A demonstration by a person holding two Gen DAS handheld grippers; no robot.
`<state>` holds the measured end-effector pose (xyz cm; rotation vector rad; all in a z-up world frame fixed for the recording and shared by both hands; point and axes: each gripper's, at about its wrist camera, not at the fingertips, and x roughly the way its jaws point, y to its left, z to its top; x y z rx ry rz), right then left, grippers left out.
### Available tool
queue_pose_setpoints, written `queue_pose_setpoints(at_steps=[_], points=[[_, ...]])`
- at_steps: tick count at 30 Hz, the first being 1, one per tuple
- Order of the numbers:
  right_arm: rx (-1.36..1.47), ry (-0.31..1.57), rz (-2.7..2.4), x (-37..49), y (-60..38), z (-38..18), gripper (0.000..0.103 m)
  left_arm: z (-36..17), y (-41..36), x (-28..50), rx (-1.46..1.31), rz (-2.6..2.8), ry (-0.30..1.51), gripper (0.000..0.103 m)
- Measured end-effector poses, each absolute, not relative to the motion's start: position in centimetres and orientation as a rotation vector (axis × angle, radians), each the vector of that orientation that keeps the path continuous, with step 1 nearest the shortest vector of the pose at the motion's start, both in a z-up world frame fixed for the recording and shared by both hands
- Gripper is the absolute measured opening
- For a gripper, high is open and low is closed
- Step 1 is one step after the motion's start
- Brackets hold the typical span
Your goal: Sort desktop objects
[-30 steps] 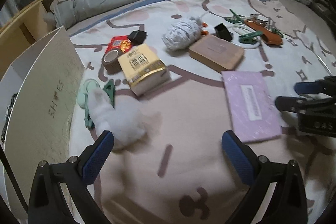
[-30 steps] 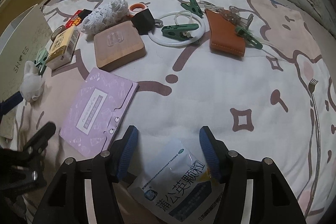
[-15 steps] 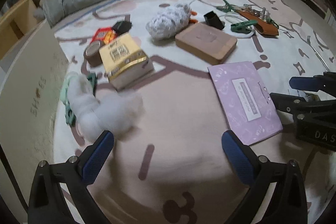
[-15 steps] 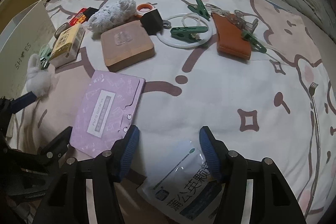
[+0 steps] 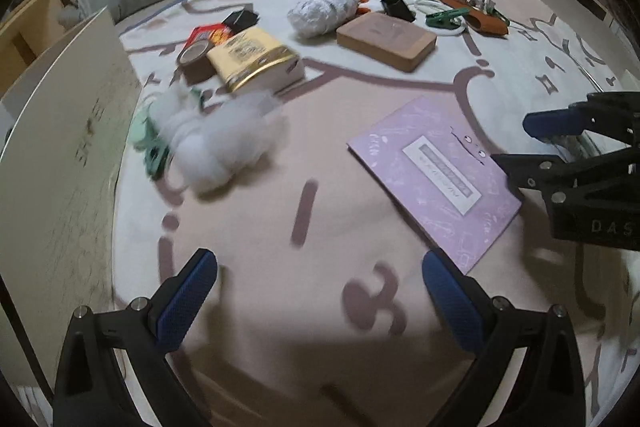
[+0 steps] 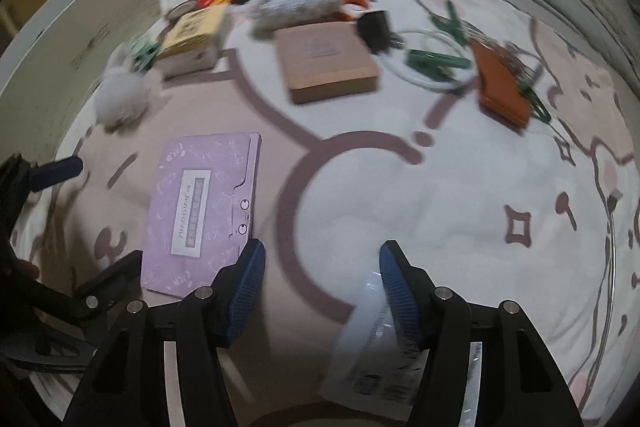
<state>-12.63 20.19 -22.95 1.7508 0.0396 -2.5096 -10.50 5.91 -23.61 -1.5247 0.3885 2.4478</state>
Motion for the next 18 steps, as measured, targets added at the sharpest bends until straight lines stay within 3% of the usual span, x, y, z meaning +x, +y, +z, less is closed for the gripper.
queue_pose_setpoints(at_steps=[12, 18], points=[[1.71, 0.114, -2.446, -11.2, 16.6, -23.0, 0.062, -23.7, 3.1, -7.4, -1.573, 2.403, 0.334, 0.103], [1.654, 0.053, -2.515, -10.4, 17.5, -21.6, 0.062, -22.9, 3.5, -6.1, -1.49, 2.346, 0.359, 0.103]])
